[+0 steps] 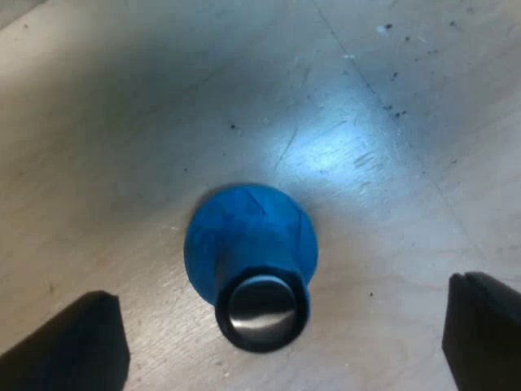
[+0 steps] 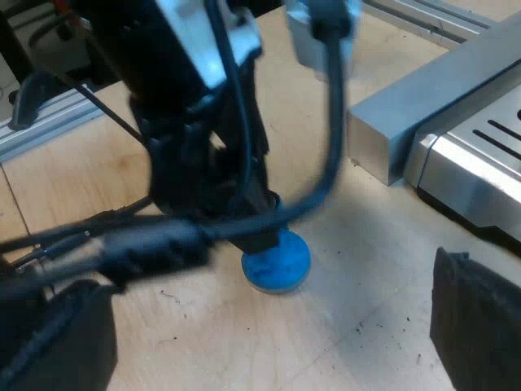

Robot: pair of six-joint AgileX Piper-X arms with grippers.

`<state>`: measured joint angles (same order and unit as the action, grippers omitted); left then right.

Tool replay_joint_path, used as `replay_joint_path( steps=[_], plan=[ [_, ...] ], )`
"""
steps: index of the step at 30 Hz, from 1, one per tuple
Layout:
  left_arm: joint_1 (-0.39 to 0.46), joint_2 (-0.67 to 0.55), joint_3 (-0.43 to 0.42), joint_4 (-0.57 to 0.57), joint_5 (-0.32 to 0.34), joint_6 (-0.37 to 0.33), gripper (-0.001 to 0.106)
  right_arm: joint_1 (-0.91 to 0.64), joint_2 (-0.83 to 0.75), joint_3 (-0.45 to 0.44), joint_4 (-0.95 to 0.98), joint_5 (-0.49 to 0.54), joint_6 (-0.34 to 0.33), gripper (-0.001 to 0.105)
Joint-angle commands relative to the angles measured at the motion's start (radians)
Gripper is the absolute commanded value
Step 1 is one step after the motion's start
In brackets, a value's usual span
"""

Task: Grind coffee beans and then tamp

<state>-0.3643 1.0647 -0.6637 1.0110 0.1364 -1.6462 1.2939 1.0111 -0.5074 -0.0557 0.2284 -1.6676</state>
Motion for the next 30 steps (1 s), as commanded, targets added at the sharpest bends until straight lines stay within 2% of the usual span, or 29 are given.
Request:
replay_joint_path(
  steps=[1,13,16,21,23,24,26,28,30],
  plan=[
    [-0.001,0.043,-0.004,-0.012,0.0,-0.006,0.079,0.002,-0.003,-0.006,-0.023,-0.008,-0.019,0.079],
    [-0.001,0.169,-0.004,-0.034,-0.008,-0.024,0.079,0.002,-0.003,-0.006,-0.023,-0.008,-0.019,0.079],
    [-0.001,0.193,-0.004,-0.042,-0.008,-0.024,0.074,0.002,-0.003,-0.006,-0.023,-0.008,-0.019,0.079],
    [-0.001,0.229,-0.004,-0.04,-0.008,-0.032,0.055,0.002,-0.003,-0.006,-0.023,-0.008,-0.019,0.079],
    [-0.001,0.234,-0.004,-0.04,-0.008,-0.032,0.039,0.002,-0.003,-0.006,-0.023,-0.008,-0.019,0.079],
    [-0.001,0.234,-0.004,-0.04,-0.008,-0.032,0.036,0.002,-0.003,-0.006,-0.023,-0.008,-0.019,0.079],
    [-0.001,0.234,-0.004,-0.04,-0.008,-0.032,0.014,0.002,-0.003,-0.006,-0.023,-0.008,-0.019,0.079],
    [-0.001,0.234,-0.004,-0.04,-0.008,-0.03,0.0,0.002,-0.003,-0.006,-0.023,-0.006,-0.019,0.079],
    [-0.001,0.234,-0.004,-0.04,-0.008,-0.028,0.0,0.002,-0.003,-0.006,-0.023,-0.005,-0.017,0.079]
  ],
)
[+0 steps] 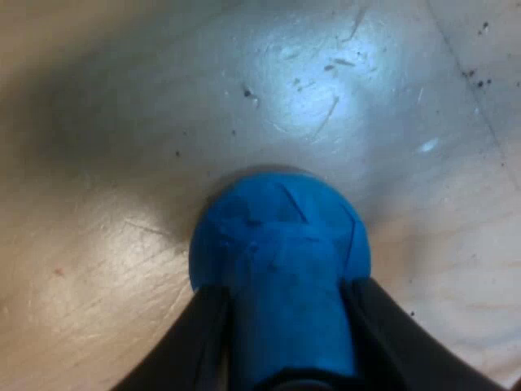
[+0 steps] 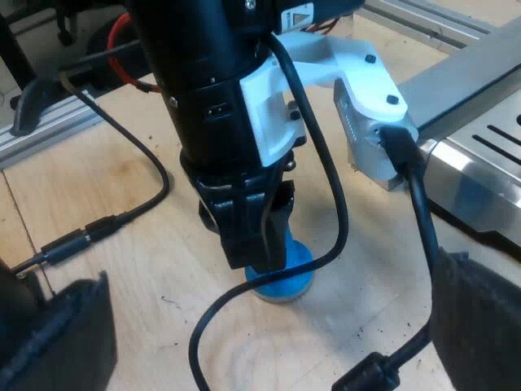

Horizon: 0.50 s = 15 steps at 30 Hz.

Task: Grind coffee beans and then tamp

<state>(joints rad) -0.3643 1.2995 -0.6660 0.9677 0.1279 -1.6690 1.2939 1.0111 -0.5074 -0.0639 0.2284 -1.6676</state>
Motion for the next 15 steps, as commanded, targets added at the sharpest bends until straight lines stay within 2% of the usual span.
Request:
replay_joint_path(
  steps=[1,6,11,15],
  plan=[
    [-0.001,-0.006,-0.002,0.01,-0.004,-0.002,0.0,0.002,-0.003,-0.006,-0.014,-0.005,-0.011,0.079],
    [-0.001,-0.074,-0.002,0.034,-0.03,0.003,0.0,0.002,-0.007,-0.006,-0.014,0.018,-0.011,0.079],
    [-0.001,-0.225,-0.002,0.066,-0.027,0.014,0.0,0.002,-0.04,-0.006,0.003,0.092,-0.013,0.079],
    [-0.001,-0.327,-0.002,0.117,-0.027,0.03,0.0,0.002,-0.086,-0.006,0.088,0.098,-0.014,0.079]
  ],
)
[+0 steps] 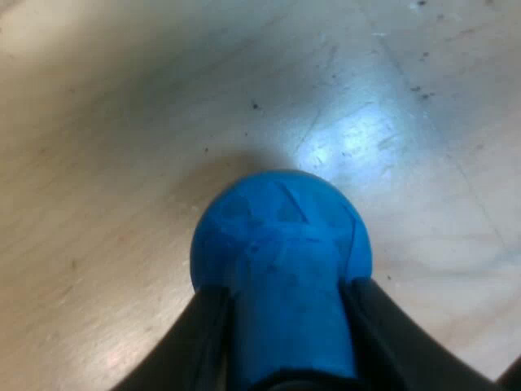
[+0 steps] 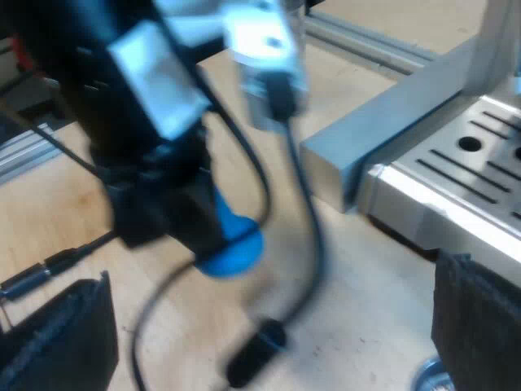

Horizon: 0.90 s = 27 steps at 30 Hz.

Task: Grind coffee beans and then tamp

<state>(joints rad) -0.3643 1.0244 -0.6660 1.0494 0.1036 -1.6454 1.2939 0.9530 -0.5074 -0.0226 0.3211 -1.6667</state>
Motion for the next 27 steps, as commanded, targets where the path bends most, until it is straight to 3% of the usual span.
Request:
replay_joint_path(
  steps=[1,9,13,16,19,27],
  plan=[
    [-0.001,-0.08,-0.002,0.049,-0.003,0.006,0.0,0.002,-0.044,-0.006,0.083,0.005,-0.015,0.079],
    [-0.001,-0.223,-0.002,0.078,0.02,0.006,0.0,0.002,-0.101,0.008,0.266,0.103,-0.013,0.079],
    [-0.001,-0.233,-0.002,0.084,0.067,0.006,0.0,0.002,-0.101,0.081,0.22,0.131,0.016,0.079],
    [-0.001,-0.233,-0.002,0.084,0.072,0.006,0.0,0.002,-0.101,0.136,0.165,0.131,0.058,0.079],
    [-0.009,-0.233,-0.002,0.082,0.077,0.005,0.0,0.002,-0.102,0.199,0.08,0.133,0.058,0.079],
    [-0.12,-0.233,-0.009,0.05,0.09,0.005,0.0,0.002,-0.102,0.313,-0.078,0.185,0.063,0.079]
  ],
)
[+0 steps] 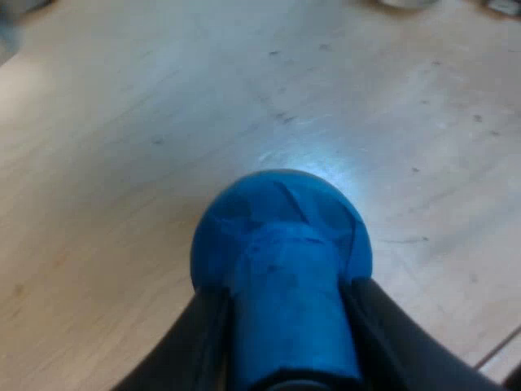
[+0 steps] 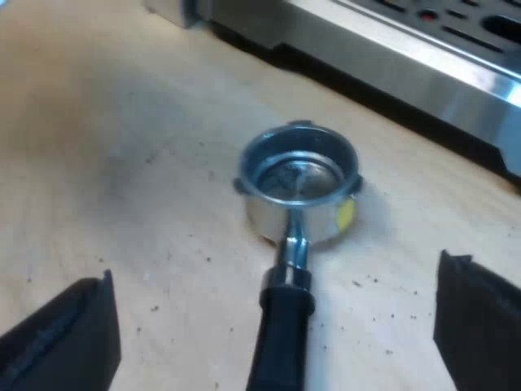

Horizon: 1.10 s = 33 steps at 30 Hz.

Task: Grind coffee beans and then tamp

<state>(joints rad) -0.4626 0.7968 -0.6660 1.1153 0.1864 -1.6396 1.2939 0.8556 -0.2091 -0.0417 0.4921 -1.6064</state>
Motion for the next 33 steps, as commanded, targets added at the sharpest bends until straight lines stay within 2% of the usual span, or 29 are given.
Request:
replay_joint_path(
  steps=[1,9,11,14,20,25,33],
  plan=[
    [-0.033,-0.005,-0.015,-0.021,0.007,-0.001,0.0,0.002,0.003,0.027,-0.082,0.014,0.003,0.079],
    [-0.054,0.026,-0.112,-0.045,0.041,-0.001,0.0,0.002,0.078,0.043,-0.165,-0.003,-0.004,0.079],
    [-0.054,0.065,-0.147,-0.051,0.107,-0.001,0.0,0.002,0.094,0.043,-0.194,0.003,-0.004,0.079],
    [-0.075,0.113,-0.178,-0.075,0.167,-0.001,0.0,0.002,0.102,0.043,-0.202,0.003,-0.004,0.079],
    [-0.17,0.211,-0.217,-0.147,0.165,0.001,0.0,0.002,0.102,0.043,-0.202,-0.002,-0.004,0.079],
    [-0.213,0.305,-0.244,-0.184,0.158,0.001,0.0,0.002,0.102,0.043,-0.202,-0.002,-0.004,0.079],
    [-0.217,0.416,-0.294,-0.22,0.127,0.001,0.0,0.002,0.102,0.043,-0.202,-0.002,0.012,0.079]
  ],
)
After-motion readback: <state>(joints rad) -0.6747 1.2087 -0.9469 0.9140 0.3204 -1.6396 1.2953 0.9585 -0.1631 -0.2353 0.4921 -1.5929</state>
